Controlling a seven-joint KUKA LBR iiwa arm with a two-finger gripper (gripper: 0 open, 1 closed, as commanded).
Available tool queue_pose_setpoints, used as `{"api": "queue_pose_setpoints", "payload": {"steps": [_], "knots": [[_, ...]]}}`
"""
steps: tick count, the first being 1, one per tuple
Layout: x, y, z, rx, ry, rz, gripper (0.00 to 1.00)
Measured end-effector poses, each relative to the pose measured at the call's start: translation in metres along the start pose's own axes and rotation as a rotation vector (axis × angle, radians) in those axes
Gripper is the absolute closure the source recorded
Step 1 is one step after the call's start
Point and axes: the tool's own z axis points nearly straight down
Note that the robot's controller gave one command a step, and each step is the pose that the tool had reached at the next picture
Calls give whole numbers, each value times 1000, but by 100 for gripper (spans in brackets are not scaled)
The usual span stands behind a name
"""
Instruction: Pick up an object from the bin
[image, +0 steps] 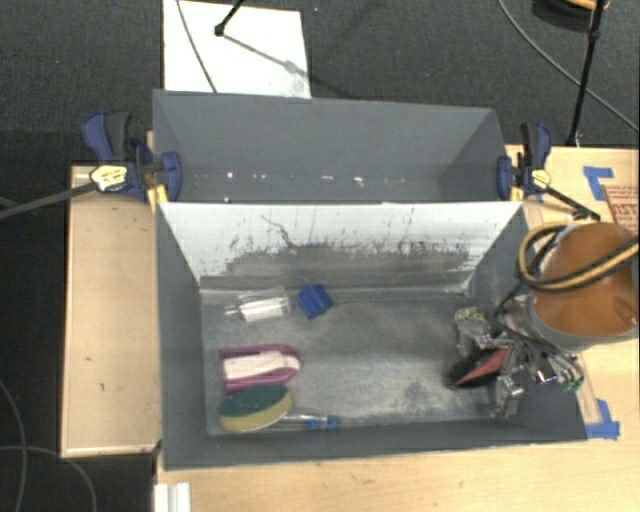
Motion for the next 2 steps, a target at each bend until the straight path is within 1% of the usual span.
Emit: {"api": "queue_pose_setpoints", "payload": {"steps": [1,2], "knots": [[-1,5,0,-4,1,-9,100],[-27,30,-99,3,-1,-77,100]]}}
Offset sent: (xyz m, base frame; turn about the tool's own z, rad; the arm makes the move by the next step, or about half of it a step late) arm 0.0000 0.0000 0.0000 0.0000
